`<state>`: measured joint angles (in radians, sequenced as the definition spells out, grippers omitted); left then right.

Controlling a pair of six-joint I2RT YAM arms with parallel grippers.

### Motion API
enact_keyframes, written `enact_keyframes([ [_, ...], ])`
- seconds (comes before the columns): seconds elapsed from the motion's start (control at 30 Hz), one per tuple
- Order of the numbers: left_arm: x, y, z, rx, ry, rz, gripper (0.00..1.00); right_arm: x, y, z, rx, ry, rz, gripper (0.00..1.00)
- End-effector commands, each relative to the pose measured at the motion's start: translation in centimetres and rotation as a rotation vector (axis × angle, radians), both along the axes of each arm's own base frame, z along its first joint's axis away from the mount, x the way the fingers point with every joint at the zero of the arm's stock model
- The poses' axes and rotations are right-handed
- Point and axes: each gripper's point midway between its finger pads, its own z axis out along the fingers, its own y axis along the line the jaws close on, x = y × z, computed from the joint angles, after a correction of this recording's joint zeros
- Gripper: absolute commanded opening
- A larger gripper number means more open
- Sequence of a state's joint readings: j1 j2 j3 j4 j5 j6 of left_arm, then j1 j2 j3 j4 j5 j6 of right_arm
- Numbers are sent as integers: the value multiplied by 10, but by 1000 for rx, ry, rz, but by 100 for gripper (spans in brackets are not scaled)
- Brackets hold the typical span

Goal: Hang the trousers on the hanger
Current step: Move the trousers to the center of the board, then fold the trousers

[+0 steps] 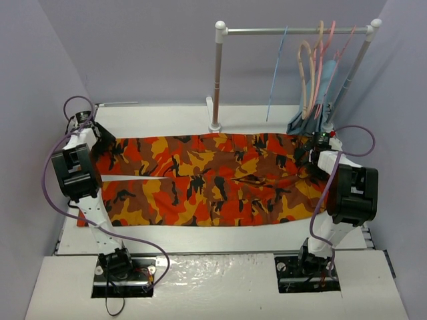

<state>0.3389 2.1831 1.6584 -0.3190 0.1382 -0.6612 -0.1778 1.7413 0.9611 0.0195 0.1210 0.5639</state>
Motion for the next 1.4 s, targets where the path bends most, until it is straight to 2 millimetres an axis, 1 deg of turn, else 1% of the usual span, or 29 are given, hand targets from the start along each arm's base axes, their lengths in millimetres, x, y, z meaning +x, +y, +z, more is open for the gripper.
enact_keyframes([
  [0.0,11,-1,27,8,-60,-29,44,7,-7,29,-16,-71,-3,100],
  [0.1,12,-17,64,14,-124,-67,47,7,-6,51,-27,-117,10,100],
  [0.13,8,-24,76,19,-137,-77,48,2,-3,56,-22,-114,13,100],
  [0.2,-5,-36,92,25,-153,-85,51,-6,1,68,-14,-133,19,100],
  [0.27,-30,-46,89,22,-115,-73,55,-14,6,87,-4,-176,23,100],
  [0.3,-39,-48,103,26,-133,-56,60,-20,10,94,6,-193,29,100],
  [0.33,-52,-50,115,32,-146,-44,64,-25,13,98,17,-202,30,100],
  [0.37,-67,-53,123,35,-151,-32,68,-30,16,102,28,-208,30,100],
  [0.43,-98,-60,109,22,-84,-13,77,-42,23,102,55,-204,36,100],
  [0.5,-128,-66,108,23,-46,-5,81,-53,27,113,64,-228,35,100],
  [0.57,-167,-74,105,26,8,3,85,-65,29,117,71,-218,30,100],
  [0.67,-220,-83,96,25,82,21,86,-80,35,128,85,-230,39,100],
  [0.77,-262,-88,88,40,118,57,88,-91,38,130,88,-220,42,100],
  [0.83,-292,-97,71,13,171,79,89,-94,41,129,99,-217,45,100],
  [0.9,-312,-99,57,13,224,106,89,-96,47,121,121,-199,58,100],
  [0.93,-317,-102,50,0,242,103,88,-97,52,117,141,-189,74,100],
  [1.0,-320,-108,40,-17,254,102,89,-99,56,112,159,-173,90,100],
  [1.07,-315,-116,31,-57,230,106,89,-100,58,110,158,-168,96,100],
  [1.13,-312,-119,18,-84,233,115,89,-100,58,109,152,-168,98,100],
  [1.17,-306,-119,14,-90,225,120,88,-100,59,108,151,-167,101,100],
  [1.2,-300,-117,14,-87,205,123,88,-100,59,108,151,-166,101,100],
  [1.27,-285,-111,2,-75,223,117,88,-100,60,106,151,-157,112,100],
  [1.37,-267,-101,-8,-56,250,127,87,-101,60,103,146,-147,122,100],
])
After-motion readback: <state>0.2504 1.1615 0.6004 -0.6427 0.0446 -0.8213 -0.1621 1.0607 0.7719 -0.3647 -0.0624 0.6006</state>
